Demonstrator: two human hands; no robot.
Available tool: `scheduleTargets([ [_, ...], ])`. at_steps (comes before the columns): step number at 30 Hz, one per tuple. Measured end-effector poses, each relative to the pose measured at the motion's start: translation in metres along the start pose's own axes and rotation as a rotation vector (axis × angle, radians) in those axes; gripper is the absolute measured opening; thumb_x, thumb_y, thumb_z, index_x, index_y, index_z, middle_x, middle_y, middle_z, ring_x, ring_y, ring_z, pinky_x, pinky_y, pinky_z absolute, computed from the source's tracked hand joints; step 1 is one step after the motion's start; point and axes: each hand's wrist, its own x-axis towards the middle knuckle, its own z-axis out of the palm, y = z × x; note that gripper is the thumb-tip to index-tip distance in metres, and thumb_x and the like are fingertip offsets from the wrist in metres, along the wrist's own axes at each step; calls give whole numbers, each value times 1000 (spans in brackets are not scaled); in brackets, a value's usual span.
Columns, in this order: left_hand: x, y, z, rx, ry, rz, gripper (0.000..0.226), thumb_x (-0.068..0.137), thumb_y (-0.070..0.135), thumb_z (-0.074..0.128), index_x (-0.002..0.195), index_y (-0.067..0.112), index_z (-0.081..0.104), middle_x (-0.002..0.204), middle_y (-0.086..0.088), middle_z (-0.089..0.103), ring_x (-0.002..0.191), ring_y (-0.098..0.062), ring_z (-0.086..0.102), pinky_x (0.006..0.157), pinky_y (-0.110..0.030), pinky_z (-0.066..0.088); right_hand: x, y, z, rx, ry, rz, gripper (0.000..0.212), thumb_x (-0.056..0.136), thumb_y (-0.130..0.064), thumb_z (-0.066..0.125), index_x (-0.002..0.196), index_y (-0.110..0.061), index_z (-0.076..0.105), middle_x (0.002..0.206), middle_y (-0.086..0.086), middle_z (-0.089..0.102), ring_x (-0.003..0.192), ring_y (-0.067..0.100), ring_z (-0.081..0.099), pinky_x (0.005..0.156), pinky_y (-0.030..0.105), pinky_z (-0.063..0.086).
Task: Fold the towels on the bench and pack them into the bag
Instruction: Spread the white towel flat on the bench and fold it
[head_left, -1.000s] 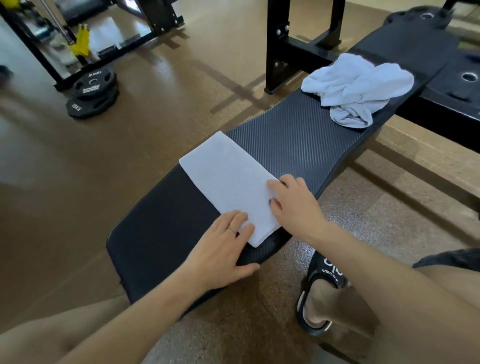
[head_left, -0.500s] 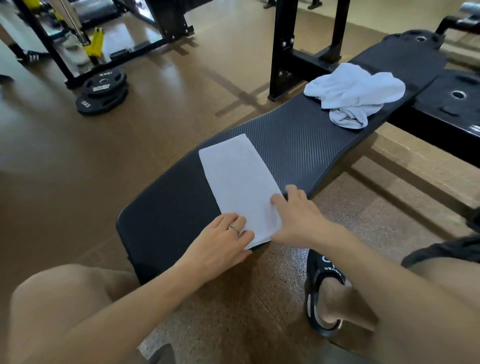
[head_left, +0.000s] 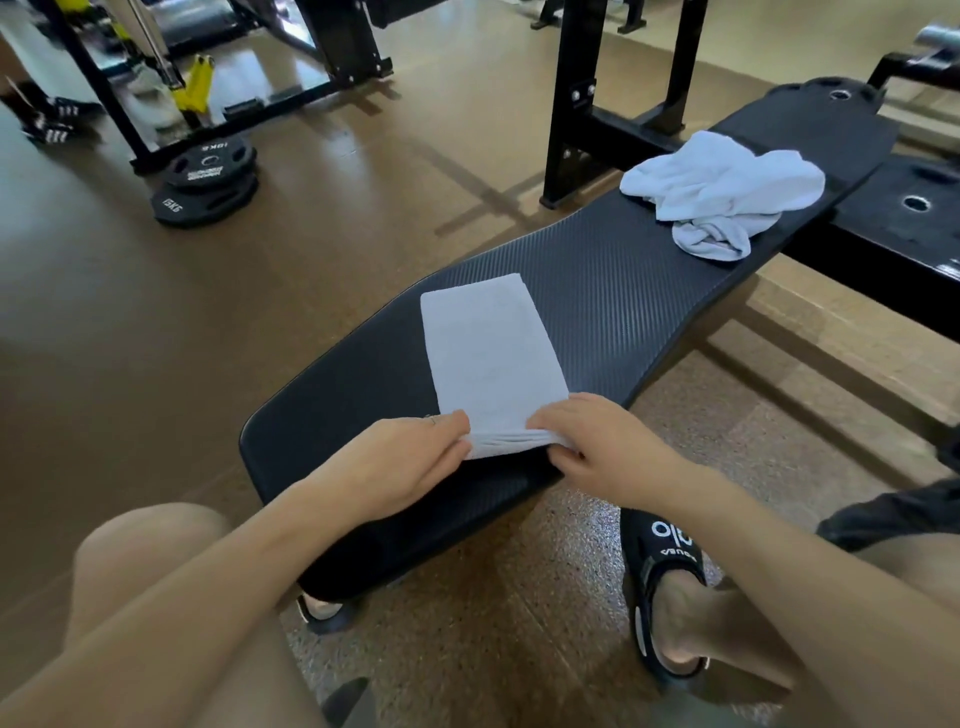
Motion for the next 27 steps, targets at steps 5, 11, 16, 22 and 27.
scheduleTargets([
  [5, -3, 0, 6, -167, 32, -113, 32, 100, 59, 40, 116, 31, 42, 91, 23, 55, 76, -7, 59, 74, -30, 49, 1, 1, -10, 248, -10, 135, 15, 98, -24, 48, 99, -34, 59, 82, -11, 65, 77, 6, 60, 71, 36, 52],
  [11, 6, 2, 20, -105, 190, -108, 30, 97, 51, 56, 112, 27, 44, 85, 23, 50, 70, -7, 51, 63, -29, 41, 7, 8, -17, 342, -49, 171, 13, 100, -28, 53, 98, -39, 60, 82, -15, 65, 77, 3, 62, 68, 26, 48],
  [16, 12, -16, 13, -304, 120, -161, 16, 104, 43, 47, 97, 28, 47, 70, 6, 56, 65, -13, 55, 62, -29, 46, 11, 21, -25, 312, -47, 174, 8, 96, -27, 60, 97, -35, 62, 86, -13, 66, 80, 3, 60, 72, 29, 49],
  [22, 27, -26, 15, -559, 143, -297, 14, 107, 41, 43, 102, 33, 55, 74, 2, 60, 63, -9, 54, 59, -22, 41, 19, 34, -27, 409, -25, 362, 33, 103, -41, 52, 79, -19, 59, 70, 0, 58, 62, 7, 46, 61, 30, 35],
  [27, 35, -28, 17, -671, 172, -394, 22, 107, 43, 40, 100, 32, 57, 86, -7, 66, 76, -22, 61, 69, -40, 51, 32, 30, -15, 404, 76, 485, 45, 104, -43, 47, 69, -16, 41, 63, -5, 44, 60, 13, 41, 58, 34, 30],
])
